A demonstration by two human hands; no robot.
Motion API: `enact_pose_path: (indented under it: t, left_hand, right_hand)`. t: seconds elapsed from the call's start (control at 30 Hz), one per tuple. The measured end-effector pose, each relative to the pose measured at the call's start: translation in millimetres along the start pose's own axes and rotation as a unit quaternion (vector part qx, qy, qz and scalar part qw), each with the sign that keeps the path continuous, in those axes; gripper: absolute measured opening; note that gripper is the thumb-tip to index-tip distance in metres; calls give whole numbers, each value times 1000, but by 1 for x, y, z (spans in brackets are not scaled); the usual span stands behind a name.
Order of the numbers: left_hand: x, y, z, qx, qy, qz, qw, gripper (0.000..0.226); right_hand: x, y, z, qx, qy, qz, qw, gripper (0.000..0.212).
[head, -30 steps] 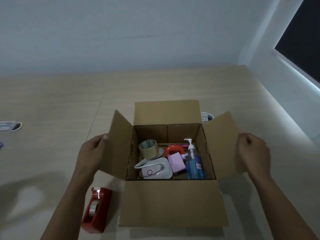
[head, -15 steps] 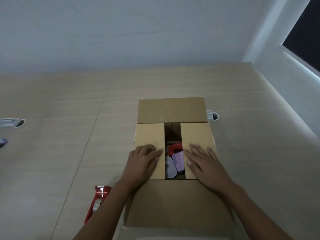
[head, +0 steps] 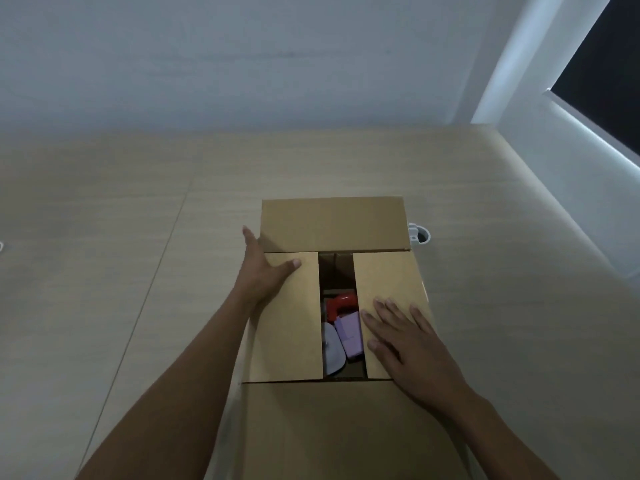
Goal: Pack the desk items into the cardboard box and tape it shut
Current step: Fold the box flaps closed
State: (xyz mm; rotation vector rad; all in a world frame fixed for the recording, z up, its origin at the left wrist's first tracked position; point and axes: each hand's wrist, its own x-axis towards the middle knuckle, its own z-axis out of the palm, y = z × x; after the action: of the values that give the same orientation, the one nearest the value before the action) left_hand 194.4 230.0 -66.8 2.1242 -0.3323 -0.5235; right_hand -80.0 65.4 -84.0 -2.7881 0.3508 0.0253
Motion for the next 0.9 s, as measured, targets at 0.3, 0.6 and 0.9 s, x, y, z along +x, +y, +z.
enact_pose_path:
  t: [0.3,0.6,0.9]
  left_hand:
    - [-20,-4,-6,-318,74,14,945,32]
    - [-14,-6,-19,-114,-35,16,993,53]
    - [-26,-20,-11,-174,-2,145,974,16]
  right_hand:
    - [2,0,-1,46,24,7,999,51]
    - [2,-1,-1,60,28,12,998,51]
    - [2,-2,-1,69,38,9,997,51]
